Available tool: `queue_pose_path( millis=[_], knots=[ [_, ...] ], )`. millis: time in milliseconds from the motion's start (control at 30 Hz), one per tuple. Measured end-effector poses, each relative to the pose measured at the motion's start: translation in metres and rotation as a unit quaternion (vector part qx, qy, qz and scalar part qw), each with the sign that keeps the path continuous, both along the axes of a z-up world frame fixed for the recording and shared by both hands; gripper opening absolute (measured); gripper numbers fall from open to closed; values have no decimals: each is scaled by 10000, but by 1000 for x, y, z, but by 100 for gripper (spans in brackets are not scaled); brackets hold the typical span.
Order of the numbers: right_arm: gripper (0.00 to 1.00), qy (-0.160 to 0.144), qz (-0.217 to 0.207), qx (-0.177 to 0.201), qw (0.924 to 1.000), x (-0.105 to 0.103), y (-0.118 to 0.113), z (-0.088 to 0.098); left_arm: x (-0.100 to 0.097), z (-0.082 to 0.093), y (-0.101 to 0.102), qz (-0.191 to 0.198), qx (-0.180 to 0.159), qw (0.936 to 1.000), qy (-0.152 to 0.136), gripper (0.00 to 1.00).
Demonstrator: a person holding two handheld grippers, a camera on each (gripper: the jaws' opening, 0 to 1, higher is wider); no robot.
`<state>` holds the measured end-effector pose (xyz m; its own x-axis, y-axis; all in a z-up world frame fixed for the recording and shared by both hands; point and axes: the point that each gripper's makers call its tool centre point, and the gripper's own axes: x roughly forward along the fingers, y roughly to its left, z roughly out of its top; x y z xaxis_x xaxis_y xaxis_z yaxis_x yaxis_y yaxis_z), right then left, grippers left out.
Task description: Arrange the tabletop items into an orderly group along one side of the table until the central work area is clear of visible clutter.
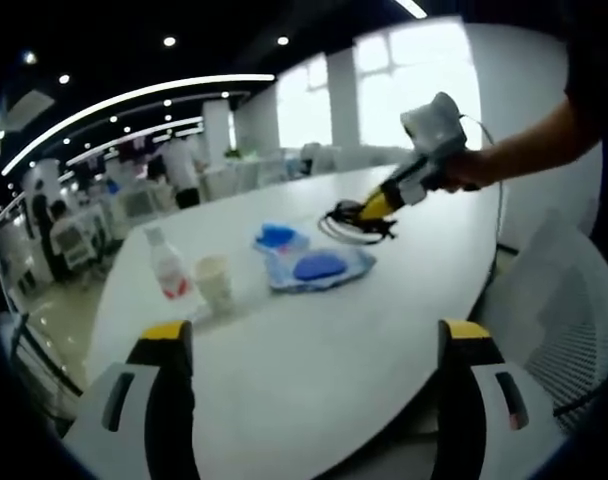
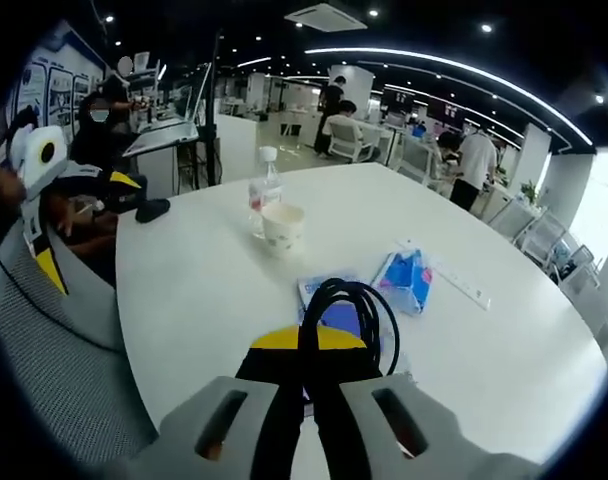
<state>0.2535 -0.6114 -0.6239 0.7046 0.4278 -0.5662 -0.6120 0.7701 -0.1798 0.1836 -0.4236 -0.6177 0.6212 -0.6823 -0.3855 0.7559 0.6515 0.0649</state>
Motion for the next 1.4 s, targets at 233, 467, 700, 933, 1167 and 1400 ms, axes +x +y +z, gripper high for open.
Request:
queue_pose_path(
  millis=[233,467,700,933,1167,1400],
  knots=[
    [0,83,217,-72,9997,-17,14,-9,1,2,1,32,-40,10000,-13,100],
    [0,162,387,-144,9990,-32,29,-23,1,3,1,29,-39,10000,-13,100],
    [0,290,596,-231,9975,-48,44,-41,1,3,1,39,-39,10000,-9,100],
    [0,387,691,-295,9964,-58,51,-55,1,3,1,28,-29,10000,-1,100],
    [0,545,840,-385,9942,-70,57,-73,0,2,1,3,-14,10000,7,99],
    [0,766,932,-272,9923,-79,65,-85,0,1,0,-10,-10,10000,12,99]
  ],
)
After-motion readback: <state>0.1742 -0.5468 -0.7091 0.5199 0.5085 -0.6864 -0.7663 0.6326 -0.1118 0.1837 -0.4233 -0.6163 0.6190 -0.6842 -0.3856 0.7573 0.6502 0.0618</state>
